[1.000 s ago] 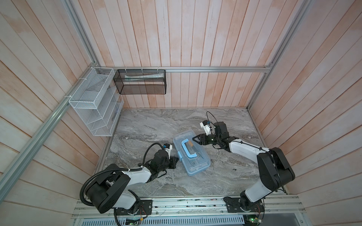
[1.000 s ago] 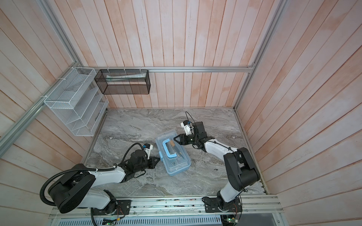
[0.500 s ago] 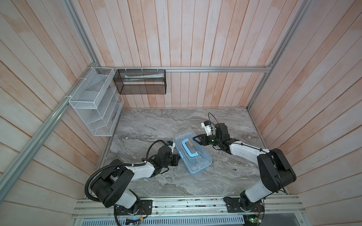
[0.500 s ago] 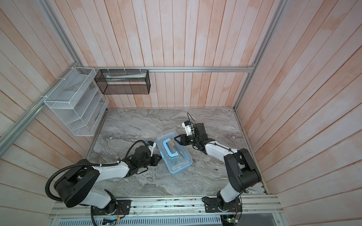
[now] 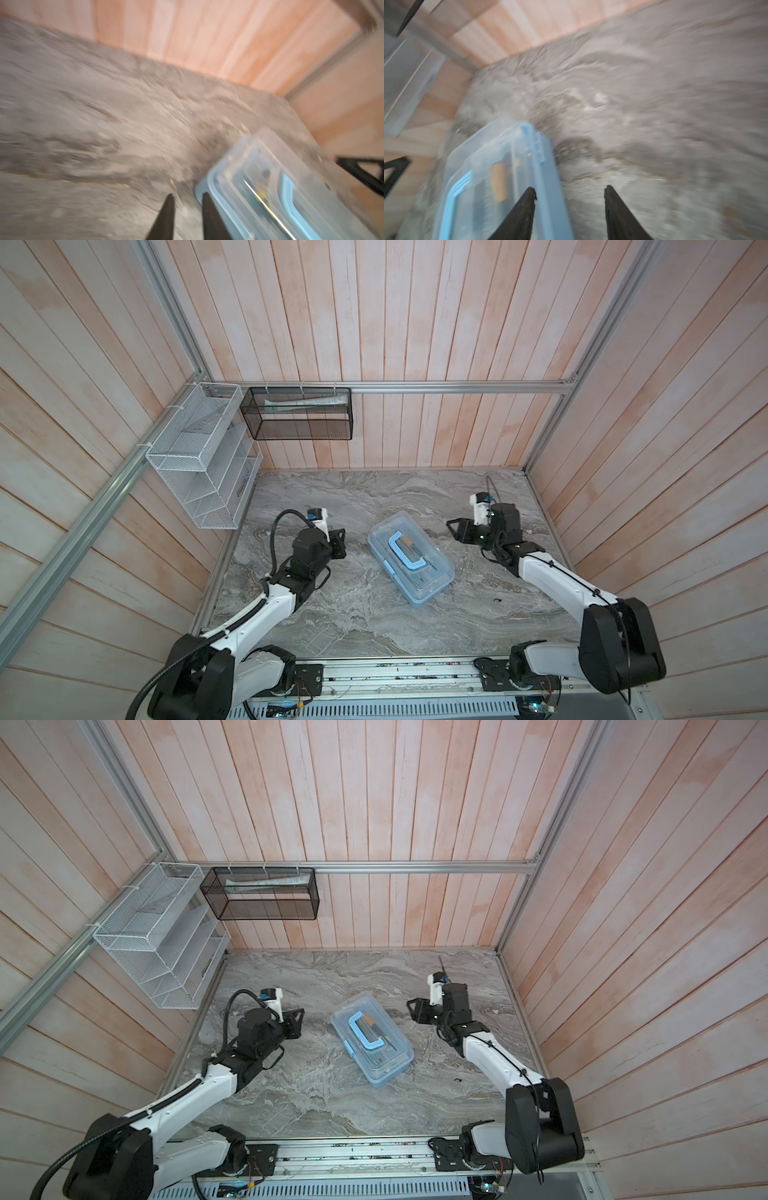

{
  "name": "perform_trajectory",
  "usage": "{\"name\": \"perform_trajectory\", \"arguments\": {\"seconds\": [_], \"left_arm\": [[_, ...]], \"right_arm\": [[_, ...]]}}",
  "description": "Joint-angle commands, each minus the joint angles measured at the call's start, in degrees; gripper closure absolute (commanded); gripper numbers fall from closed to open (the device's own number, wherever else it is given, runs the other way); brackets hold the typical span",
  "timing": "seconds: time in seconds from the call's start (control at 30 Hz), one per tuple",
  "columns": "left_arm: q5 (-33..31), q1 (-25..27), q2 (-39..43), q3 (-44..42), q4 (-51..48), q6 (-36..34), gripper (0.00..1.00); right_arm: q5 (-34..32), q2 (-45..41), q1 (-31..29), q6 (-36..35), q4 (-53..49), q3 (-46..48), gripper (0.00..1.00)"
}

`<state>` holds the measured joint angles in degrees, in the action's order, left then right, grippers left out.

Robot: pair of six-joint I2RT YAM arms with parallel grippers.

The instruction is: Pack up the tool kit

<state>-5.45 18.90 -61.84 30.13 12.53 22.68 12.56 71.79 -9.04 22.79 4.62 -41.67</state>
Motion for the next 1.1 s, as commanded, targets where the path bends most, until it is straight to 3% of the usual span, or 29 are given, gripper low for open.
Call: {"name": "perform_trajectory", "arguments": {"seconds": [0.0,0.03,0.17,0.3,0.4,0.5,0.57,0.6,0.63,0.7,0.8,0.93,1.07], "left_arm": [[-15.06,-5.07,3.1,-5.83,5.16,-9.66,0.06],[-16.97,-6.87,3.01,-7.29,8.64,-11.33,0.0],[-16.79,-15.98,-2.91,-10.94,22.53,-16.24,0.0],[-9.28,-20.46,-11.85,-11.05,29.57,-16.32,0.0],[-4.35,-20.47,-17.81,-12.9,41.77,-17.93,0.0],[0.73,-20.65,-20.32,-11.73,42.46,-17.93,0.0],[2.96,-20.65,-24.45,-12.68,47.79,-19.64,0.0],[3.05,-20.53,-27.16,-13.38,52.72,-20.56,0.0],[3.9,-20.28,-27.03,-13.91,52.6,-20.73,0.0],[4.14,-20.28,-26.52,-13.62,51.25,-20.88,0.0],[4.1,-20.3,-26.46,-13.49,50.75,-20.88,0.0],[4.05,-20.29,-26.54,-13.59,51.09,-20.85,0.0],[4.02,-20.3,-26.5,-13.61,51.14,-20.83,0.0]], "right_arm": [[-23.48,-7.09,4.32,0.0,4.22,6.57,0.42],[-29.31,-8.45,4.68,-0.55,7.71,9.25,0.41],[-42.03,-9.26,5.37,-9.5,31.66,23.18,0.39],[-37.32,-0.35,6.66,-17.06,45.14,27.44,0.38],[-34.81,4.93,6.06,-19.9,58.88,30.08,0.37],[-29.29,8.07,6.74,-20.72,63.3,30.44,0.35],[-24.75,13.85,6.75,-22.78,72.25,32.46,0.33],[-23.28,18.13,6.72,-23.73,78.01,32.07,0.04],[-22.81,19.44,6.74,-24.41,79.41,31.91,0.02],[-23.12,14.27,6.75,-23.35,68.03,30.64,0.02],[-22.18,16.76,7.16,-23.36,71.82,30.25,0.02],[-19.32,15.35,8.62,-22.5,65.88,28.52,0.02],[-18.91,15.56,8.85,-22.43,66.25,28.45,0.02]]}}
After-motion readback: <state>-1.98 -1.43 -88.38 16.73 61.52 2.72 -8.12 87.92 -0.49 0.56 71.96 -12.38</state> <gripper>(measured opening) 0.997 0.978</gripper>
